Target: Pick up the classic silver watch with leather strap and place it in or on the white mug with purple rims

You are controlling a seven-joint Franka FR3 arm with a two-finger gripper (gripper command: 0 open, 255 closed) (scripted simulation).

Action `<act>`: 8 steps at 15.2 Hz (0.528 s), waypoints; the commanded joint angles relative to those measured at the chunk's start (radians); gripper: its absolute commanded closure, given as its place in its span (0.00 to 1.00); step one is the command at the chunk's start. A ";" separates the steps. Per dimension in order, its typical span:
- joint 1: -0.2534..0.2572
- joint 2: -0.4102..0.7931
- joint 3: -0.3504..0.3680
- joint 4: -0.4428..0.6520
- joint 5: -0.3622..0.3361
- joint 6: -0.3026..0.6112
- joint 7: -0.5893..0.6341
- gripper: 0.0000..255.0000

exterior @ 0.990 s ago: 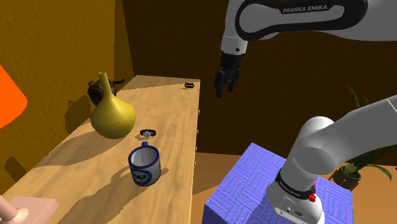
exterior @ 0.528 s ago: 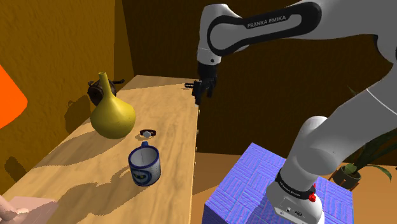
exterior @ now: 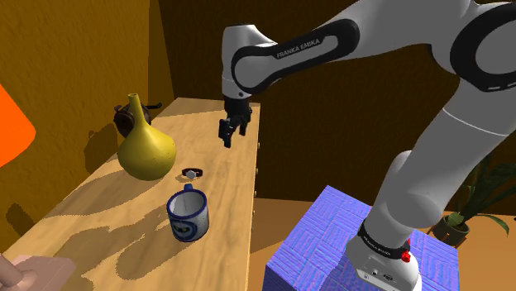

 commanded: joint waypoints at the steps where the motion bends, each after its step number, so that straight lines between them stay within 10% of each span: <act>1: 0.009 0.074 0.017 0.049 -0.023 0.028 0.011 0.00; 8: 0.059 0.325 0.060 0.250 -0.131 0.083 0.058 0.00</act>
